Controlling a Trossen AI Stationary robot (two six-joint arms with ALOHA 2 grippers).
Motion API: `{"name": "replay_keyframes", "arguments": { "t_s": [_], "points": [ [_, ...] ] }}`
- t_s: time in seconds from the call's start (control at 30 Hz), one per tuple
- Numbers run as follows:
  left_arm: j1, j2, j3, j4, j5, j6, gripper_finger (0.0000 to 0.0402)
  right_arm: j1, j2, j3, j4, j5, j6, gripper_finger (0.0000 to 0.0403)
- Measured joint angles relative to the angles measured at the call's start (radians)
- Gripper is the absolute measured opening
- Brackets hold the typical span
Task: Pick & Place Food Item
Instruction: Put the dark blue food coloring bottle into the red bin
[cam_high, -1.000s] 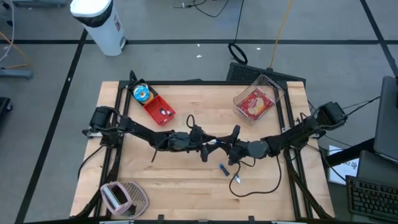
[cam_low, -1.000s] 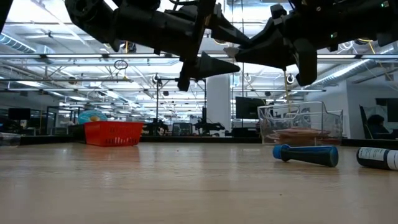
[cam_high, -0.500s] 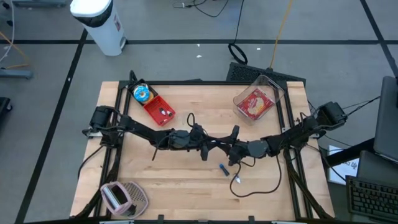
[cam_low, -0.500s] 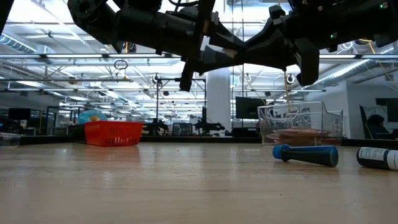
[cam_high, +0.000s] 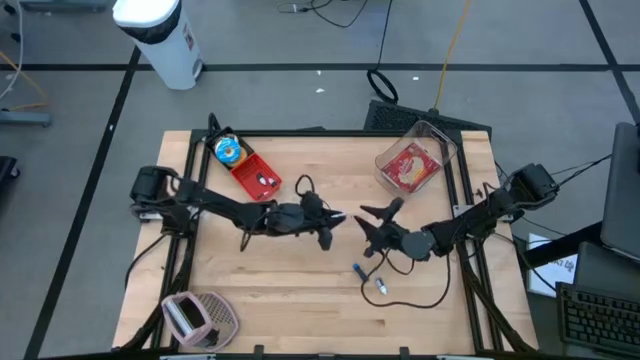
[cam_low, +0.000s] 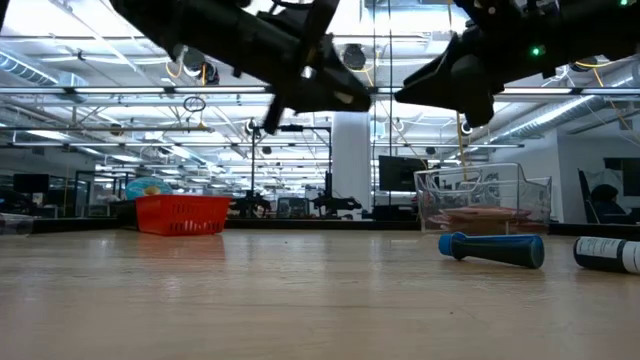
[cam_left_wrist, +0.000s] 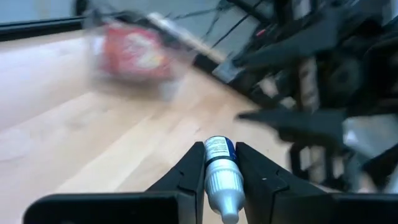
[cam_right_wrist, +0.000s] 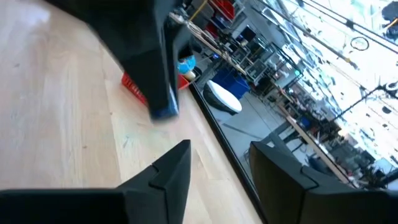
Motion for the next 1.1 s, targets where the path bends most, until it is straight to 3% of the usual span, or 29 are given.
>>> {"name": "replay_keyframes", "arguments": {
  "t_s": [0.2,0.3,0.77,0.9,1.1],
  "points": [
    [-0.019,-0.129,-0.001,-0.303,-0.189,0.021,0.0064,0.002,0.000,-0.001,-0.057,-0.017,0.083,0.0158],
    [-0.019,-0.197,-0.053,-0.363,-0.237,0.003,0.0064,-0.007,0.000,-0.002,-0.077,-0.026,0.120,0.0154],
    [0.125,-0.562,-0.663,-0.069,-0.281,-0.277,0.0064,-0.048,-0.031,-0.003,-0.104,-0.177,0.201,0.0146],
    [0.168,-0.599,-0.773,-0.017,-0.291,-0.361,0.0064,-0.063,-0.031,-0.003,-0.110,-0.177,0.230,0.0146],
    [0.197,-0.605,-0.835,-0.012,-0.344,-0.487,0.0064,-0.068,-0.031,-0.003,-0.120,-0.177,0.243,0.0145]
  ]
}}
